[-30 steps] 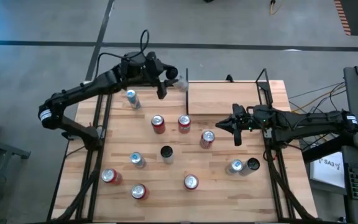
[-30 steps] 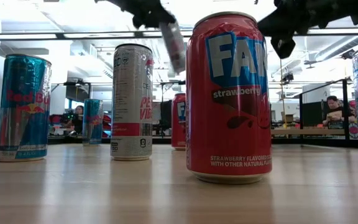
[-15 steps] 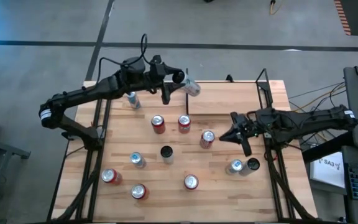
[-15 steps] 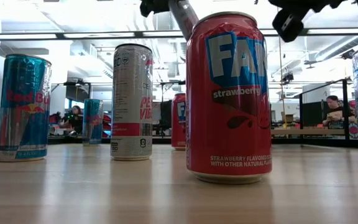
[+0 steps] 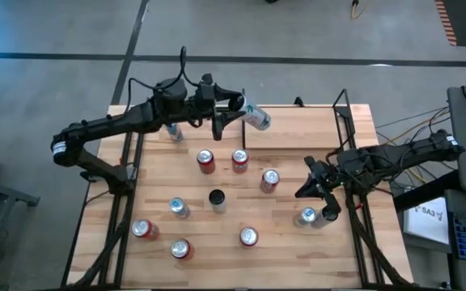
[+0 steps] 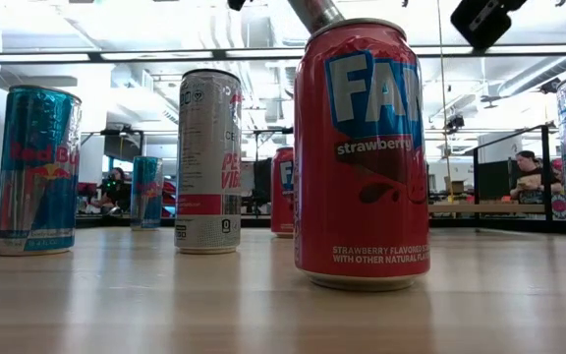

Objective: Place canned beverage on shelf
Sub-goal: Put the top white soda can on the shelf

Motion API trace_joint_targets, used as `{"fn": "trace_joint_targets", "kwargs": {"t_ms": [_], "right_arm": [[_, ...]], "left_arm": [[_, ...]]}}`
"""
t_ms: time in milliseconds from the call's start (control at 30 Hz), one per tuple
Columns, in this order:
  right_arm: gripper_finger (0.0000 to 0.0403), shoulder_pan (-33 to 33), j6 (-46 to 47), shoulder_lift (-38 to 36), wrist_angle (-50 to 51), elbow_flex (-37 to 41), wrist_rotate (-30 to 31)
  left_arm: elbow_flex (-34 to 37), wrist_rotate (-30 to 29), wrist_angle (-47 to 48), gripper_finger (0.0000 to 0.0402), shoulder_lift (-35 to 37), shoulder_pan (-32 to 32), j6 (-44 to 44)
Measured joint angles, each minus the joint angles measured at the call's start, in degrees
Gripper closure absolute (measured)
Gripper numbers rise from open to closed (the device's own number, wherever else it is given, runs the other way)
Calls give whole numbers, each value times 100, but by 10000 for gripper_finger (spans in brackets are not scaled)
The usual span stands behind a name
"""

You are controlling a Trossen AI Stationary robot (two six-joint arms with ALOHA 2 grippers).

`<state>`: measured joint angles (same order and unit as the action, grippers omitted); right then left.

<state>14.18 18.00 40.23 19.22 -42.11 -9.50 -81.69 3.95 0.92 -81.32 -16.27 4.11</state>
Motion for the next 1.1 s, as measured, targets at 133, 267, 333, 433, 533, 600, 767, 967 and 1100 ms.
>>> {"fn": "trace_joint_targets", "kwargs": {"t_ms": [133, 267, 333, 433, 533, 600, 767, 967, 1100], "right_arm": [[394, 158, 0, -55, 72, -63, 0], [394, 251, -2, -120, 77, -74, 0], [394, 260, -2, -140, 86, -74, 0], [394, 260, -8, -151, 113, -74, 2], [394, 260, -54, -149, 137, -74, 2], [394, 260, -57, -149, 136, -74, 4], [394, 260, -55, -149, 136, -72, 4], [394, 260, -52, -149, 151, -70, 4], [394, 260, -44, -149, 151, -70, 2]], "left_arm": [[-288, 0, 29, 156, -348, 0, -19], [-765, 1, 322, 156, -822, -4, 27], [-1094, -13, 569, 156, -1075, -7, 117], [-1672, -24, 994, 156, -1485, -7, 261], [-2311, -50, 1600, 156, -1941, -11, 395], [-2750, -62, 2021, 156, -2246, -11, 466], [-3845, -454, 2970, 156, -2961, -7, 707], [-4806, -556, 3647, 156, -3723, -15, 734], [-5321, -549, 3944, 156, -4205, -11, 722]]}}
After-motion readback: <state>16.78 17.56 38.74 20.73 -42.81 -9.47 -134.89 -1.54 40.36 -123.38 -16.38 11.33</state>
